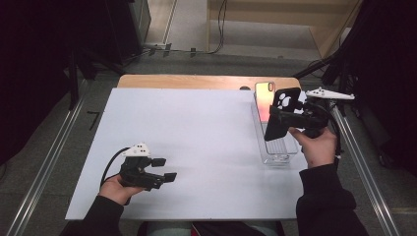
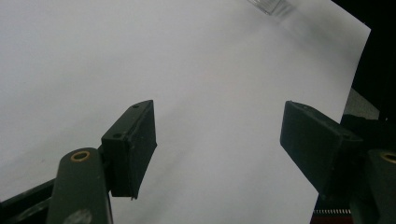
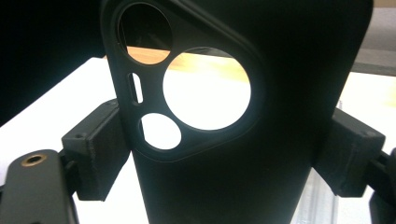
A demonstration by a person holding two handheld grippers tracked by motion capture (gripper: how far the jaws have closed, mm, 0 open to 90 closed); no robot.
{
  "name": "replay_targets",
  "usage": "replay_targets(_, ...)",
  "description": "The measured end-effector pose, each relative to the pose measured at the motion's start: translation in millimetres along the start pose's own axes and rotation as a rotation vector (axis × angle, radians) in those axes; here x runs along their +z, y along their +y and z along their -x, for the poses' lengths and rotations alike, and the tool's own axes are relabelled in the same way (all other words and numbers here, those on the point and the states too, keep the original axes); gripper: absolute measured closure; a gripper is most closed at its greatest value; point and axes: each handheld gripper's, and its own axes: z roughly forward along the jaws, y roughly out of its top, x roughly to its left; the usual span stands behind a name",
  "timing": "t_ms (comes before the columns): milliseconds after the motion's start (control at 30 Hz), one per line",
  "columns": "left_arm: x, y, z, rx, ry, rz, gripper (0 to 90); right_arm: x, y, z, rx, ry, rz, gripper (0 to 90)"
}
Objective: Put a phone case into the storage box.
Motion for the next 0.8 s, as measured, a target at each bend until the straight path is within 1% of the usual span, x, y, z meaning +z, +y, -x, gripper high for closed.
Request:
replay_targets(267,0.9,-0.4,-0.2,-0.003,-0.001,-0.003,27.5,7.9,-1.6,12.3,0.023,-0.05,0.011,12.8)
replay_targets(333,1.1,-0.3,-0.6,-0.004,0.0,-0.003,27.6,11.9,-2.1,15.3,0.033,-0.054,0.01,12.8)
replay_targets(467,1.2,-0.5,-1.3,-0.008,0.003,0.001,27.6,20.3,-2.7,20.3,0.03,-0.076,0.011,12.8)
replay_targets(600,2.3,-0.5,-2.5,-0.009,0.001,0.007,27.6,32.0,-3.2,27.4,0.04,-0.094,0.005,12.8)
replay_targets(733,3.2,-1.1,-2.9,-0.014,0.004,0.001,27.6,46.8,-5.5,35.1,0.055,-0.112,-0.002,12.8)
replay_targets(800,3.0,-1.7,-2.6,-0.016,0.004,0.005,27.5,54.5,-6.8,38.0,0.062,-0.124,-0.007,12.8)
